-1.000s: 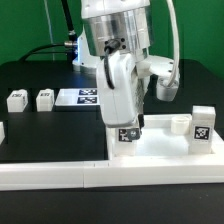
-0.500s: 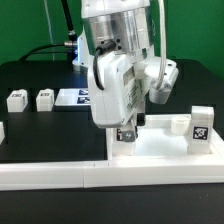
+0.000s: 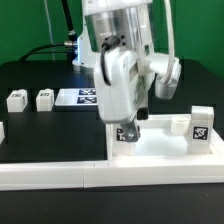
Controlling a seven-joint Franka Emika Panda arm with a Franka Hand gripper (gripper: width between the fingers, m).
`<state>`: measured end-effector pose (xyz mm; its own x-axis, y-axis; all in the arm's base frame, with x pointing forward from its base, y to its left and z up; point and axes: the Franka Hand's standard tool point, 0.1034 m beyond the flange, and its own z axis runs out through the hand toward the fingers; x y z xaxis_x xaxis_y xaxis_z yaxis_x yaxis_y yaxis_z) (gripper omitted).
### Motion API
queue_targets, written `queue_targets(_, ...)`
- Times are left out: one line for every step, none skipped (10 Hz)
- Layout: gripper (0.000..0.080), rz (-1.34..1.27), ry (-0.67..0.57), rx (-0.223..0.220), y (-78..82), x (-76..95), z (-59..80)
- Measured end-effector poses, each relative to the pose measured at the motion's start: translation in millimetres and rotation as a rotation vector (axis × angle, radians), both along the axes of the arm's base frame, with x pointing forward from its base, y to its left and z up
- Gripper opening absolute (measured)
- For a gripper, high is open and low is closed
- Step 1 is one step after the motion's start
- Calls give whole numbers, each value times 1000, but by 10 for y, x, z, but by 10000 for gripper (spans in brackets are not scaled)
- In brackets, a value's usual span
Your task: Assemble square table
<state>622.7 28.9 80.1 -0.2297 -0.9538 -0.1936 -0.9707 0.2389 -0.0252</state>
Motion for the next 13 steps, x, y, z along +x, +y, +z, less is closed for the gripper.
queue_targets(647, 26, 3, 11, 18, -9, 81)
queue_targets(649, 25, 3, 6, 12, -8, 42)
queue_targets(649, 27, 5, 6, 17, -14, 30)
queue_targets(649, 27, 5, 6, 16, -13, 31)
queue_targets(649, 27, 6, 6, 17, -15, 25)
queue_targets(649, 28, 6, 6, 17, -16, 22)
queue_targets(649, 48, 2, 4, 17, -16, 22)
queue_targets(649, 83, -3, 3, 20, -19, 25)
queue_targets(649, 143, -3, 8, 46, -42, 59)
queue_targets(649, 271, -20, 0, 58, -71, 93)
queue_targets(649, 421, -24, -4, 74, -117, 108)
queue_targets(649, 499, -14, -11, 102, -151, 128)
queue_targets(649, 560, -23, -20, 125, -160, 147)
